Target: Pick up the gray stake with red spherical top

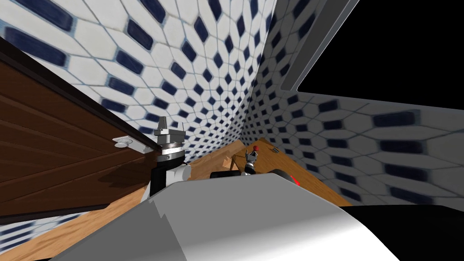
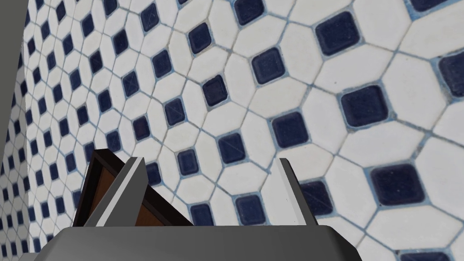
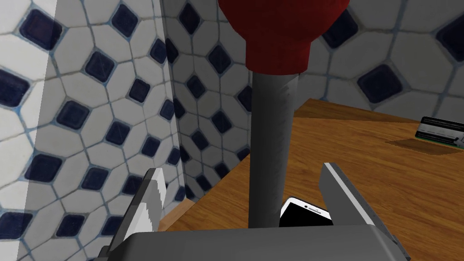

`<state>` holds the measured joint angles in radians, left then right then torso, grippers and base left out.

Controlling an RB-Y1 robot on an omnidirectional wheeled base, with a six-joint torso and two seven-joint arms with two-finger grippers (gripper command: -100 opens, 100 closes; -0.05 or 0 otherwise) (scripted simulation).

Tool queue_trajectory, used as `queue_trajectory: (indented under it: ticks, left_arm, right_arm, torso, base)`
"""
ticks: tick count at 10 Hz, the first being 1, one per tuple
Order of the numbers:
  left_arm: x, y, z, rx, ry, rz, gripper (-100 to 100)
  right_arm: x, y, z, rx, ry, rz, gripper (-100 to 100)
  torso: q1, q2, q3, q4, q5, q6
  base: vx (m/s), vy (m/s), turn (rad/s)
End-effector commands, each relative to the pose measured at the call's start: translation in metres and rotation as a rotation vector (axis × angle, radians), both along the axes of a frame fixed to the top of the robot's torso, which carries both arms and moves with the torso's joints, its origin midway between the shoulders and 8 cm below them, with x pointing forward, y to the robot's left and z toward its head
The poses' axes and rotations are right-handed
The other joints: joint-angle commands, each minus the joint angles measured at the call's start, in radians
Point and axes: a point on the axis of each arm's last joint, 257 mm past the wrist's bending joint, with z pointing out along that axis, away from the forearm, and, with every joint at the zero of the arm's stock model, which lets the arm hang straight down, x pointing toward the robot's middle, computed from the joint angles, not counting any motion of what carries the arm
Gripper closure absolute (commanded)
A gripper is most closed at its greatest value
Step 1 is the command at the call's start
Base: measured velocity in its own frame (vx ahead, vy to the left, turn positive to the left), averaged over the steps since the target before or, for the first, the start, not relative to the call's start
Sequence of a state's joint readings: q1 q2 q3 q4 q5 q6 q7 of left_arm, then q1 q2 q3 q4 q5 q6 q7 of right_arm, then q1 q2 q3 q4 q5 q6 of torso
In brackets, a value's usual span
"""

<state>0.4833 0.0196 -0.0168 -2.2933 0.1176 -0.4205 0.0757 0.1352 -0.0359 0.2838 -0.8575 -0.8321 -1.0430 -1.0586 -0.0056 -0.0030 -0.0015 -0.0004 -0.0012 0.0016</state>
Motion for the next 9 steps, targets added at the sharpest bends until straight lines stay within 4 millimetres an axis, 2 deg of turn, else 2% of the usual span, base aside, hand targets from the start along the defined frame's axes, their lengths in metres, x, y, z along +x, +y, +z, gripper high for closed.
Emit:
queue_trajectory:
  ticks: [1,2,3,5,6,9]
  left_arm:
    - [0.000,0.000,0.000,0.000,0.000,0.000,0]
    - [0.000,0.000,0.000,0.000,0.000,0.000,0]
    - [0.000,0.000,0.000,0.000,0.000,0.000,0]
    - [0.000,0.000,0.000,0.000,0.000,0.000,0]
    - [0.000,0.000,0.000,0.000,0.000,0.000,0]
    - [0.000,0.000,0.000,0.000,0.000,0.000,0]
  right_arm:
    - [-0.006,0.014,0.004,0.005,0.001,-0.018,-100]
    - [-0.006,0.014,0.004,-0.003,0.005,-0.018,-100]
    - [-0.012,0.026,0.007,0.013,0.002,-0.038,-100]
    - [-0.010,0.024,0.006,0.006,0.005,-0.034,-100]
    - [-0.010,0.024,0.007,0.003,0.005,-0.035,100]
    - [-0.010,0.024,0.007,0.003,0.005,-0.036,100]
  torso:
    - [0.000,0.000,0.000,0.000,0.000,0.000]
    - [-0.001,-0.001,0.000,0.000,0.000,0.000]
    - [0.000,-0.001,0.000,0.000,0.000,0.000]
    - [-0.001,0.000,0.000,0.000,0.000,0.000]
    - [0.002,0.000,0.000,0.000,0.000,0.000]
    - [0.005,0.000,0.000,0.000,0.001,0.000]
  base:
    - [0.030,-0.084,0.050]
    - [0.025,-0.080,0.033]
    - [0.021,-0.104,0.043]
    - [0.009,-0.059,0.020]
    - [0.001,-0.007,0.000]
    - [0.000,0.000,0.000]
